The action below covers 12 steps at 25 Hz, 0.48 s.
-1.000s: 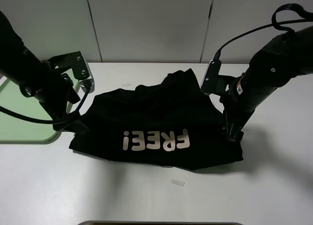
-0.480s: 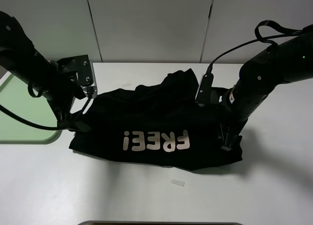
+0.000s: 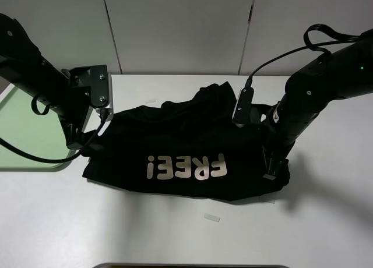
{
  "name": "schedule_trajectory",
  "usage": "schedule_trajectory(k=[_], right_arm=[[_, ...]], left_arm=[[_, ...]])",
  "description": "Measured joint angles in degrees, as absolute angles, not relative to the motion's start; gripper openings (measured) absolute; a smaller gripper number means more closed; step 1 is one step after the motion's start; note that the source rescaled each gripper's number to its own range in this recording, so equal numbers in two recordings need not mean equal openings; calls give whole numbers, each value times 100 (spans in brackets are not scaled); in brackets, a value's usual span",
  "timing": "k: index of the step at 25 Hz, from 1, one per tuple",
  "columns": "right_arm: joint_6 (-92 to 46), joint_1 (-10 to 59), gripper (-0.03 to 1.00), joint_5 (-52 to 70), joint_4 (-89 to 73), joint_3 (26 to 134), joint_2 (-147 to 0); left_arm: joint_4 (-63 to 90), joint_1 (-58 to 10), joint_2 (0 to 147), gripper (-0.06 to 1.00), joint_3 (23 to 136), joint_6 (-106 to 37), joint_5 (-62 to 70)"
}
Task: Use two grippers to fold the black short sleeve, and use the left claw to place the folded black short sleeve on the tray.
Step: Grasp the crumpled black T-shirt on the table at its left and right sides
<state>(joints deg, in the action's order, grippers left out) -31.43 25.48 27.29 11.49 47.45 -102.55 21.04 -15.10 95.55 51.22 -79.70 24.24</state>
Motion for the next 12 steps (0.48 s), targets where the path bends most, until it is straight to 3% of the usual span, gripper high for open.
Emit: schedule_trajectory(k=[12], right_arm=[[-3157,2548,0,2736,1149,4745,-10255]], left_arm=[[2540,-1510,10310,98,5496,-7665,2535]])
